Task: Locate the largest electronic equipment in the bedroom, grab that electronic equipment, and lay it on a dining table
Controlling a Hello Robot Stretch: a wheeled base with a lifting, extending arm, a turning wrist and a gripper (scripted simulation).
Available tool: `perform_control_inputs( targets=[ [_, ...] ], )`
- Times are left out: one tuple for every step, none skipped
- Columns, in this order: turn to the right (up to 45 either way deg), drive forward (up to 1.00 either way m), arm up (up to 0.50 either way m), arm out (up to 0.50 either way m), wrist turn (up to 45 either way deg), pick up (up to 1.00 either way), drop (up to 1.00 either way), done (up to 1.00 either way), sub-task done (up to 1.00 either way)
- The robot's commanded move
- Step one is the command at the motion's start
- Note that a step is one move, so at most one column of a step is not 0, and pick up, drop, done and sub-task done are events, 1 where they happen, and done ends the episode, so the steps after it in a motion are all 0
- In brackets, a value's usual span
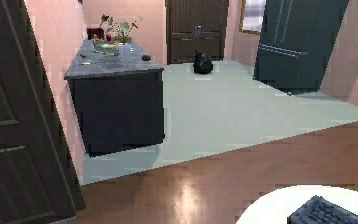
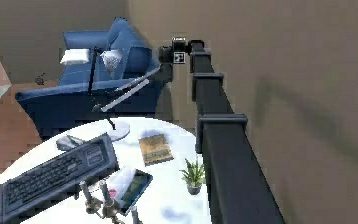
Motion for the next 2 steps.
perform_control_inputs(
  targets=[
    [0.0,0.00,0.00,-0.08,0.0,0.00,0.00,0.00,0.00],
    [0.0,0.00,0.00,0.00,0.0,0.00,0.00,1.00,0.00]
  ],
)
